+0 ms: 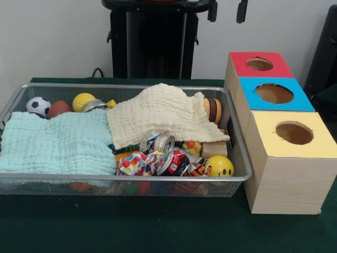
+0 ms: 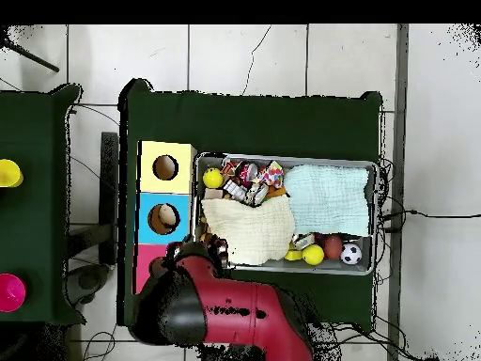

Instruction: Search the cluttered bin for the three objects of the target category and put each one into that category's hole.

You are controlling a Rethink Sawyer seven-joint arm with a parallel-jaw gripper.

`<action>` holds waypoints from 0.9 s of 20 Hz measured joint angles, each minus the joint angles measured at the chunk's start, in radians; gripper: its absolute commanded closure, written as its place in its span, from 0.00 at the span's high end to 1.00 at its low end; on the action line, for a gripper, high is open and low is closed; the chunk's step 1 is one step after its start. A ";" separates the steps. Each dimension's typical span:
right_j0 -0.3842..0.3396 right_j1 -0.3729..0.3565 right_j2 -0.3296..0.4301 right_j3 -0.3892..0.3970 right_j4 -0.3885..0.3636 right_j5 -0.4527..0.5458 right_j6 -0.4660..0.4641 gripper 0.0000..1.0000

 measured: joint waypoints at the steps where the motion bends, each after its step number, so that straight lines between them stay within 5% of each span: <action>1: -0.004 0.008 0.000 -0.012 -0.002 -0.003 0.000 1.00; 18: -0.038 0.126 0.001 -0.284 -0.019 0.012 0.000 1.00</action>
